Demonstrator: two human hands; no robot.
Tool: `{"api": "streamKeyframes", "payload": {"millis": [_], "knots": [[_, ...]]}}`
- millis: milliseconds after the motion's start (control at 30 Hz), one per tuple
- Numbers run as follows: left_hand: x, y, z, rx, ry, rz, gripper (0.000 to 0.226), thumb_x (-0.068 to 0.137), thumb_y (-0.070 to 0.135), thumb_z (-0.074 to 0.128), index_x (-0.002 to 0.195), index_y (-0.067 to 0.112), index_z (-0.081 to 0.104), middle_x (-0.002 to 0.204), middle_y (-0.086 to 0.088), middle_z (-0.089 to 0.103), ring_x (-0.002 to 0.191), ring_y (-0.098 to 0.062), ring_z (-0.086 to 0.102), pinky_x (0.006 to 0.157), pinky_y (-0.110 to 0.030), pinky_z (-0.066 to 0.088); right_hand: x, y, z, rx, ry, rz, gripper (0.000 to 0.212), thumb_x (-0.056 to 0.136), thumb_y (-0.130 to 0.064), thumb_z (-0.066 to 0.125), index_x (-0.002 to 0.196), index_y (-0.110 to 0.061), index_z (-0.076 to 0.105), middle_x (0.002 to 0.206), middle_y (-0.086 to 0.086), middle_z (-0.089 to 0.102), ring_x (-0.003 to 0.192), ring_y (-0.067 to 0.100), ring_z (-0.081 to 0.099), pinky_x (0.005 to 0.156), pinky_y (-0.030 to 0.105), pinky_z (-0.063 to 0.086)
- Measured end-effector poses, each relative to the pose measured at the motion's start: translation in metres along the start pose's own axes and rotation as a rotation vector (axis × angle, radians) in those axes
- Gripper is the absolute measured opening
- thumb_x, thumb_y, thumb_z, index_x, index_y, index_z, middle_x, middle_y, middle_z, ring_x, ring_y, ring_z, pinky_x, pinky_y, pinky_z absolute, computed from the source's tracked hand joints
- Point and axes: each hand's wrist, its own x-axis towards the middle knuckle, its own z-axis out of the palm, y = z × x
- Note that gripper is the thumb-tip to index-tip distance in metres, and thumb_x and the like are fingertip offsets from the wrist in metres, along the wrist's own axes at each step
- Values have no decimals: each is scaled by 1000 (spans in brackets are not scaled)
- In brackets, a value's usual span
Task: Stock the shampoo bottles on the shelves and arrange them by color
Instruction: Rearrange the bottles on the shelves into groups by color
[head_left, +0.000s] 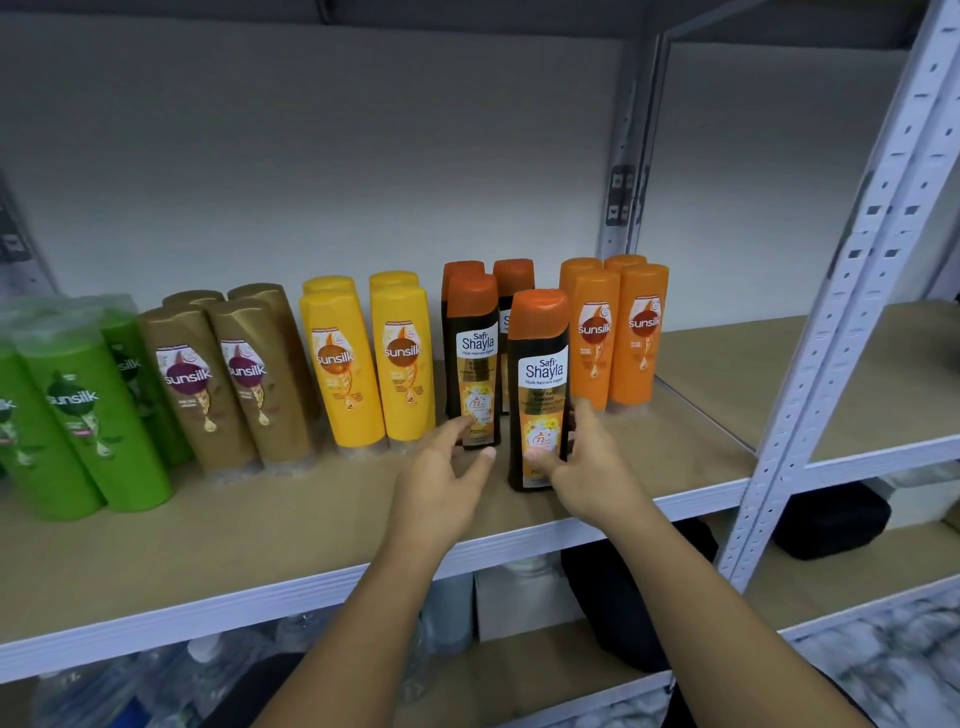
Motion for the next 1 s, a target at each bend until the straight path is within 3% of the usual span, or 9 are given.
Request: {"api": "streamKeyframes", "payload": {"millis": [167,333,567,733,1000], "knots": [[12,-3,6,34,65,-4,52,92,35,69,140,27,50,139,5,52,118,-12,56,99,-37,51,19,7,8,24,86,32,56,91,-17,73,135,-26,41,121,-12,56,109,6,51,90,29,43],[22,-11,13,45,30,1,53,92,35,69,140,26,49,141,5,53,125,-13,54,102,-38,51,39,17,16,32,125,22,60,93,-17,70,143,-25,37,134,-6,59,122,15,56,97,33,47],[30,-15,18,62,6,18,47,90,34,71,129,31,43,127,10,59,113,-7,58,93,-28,52,57,24,25,41,128,-17,66,95,-14,67,150,-18,31,136,-3,57,123,13,54,95,27,43],[32,-15,19,58,-4,17,52,90,35,70,131,32,39,128,9,61,114,-7,60,94,-31,54,62,24,28,28,127,-37,67,94,-16,68,150,-19,30,140,-1,56,129,17,53,98,29,44],[29,-13,18,75,-7,24,55,91,34,70,135,29,39,133,7,57,115,-7,56,90,-22,48,60,25,27,26,116,-85,65,95,-21,68,149,-22,32,141,-6,54,129,12,52,100,29,46]]}}
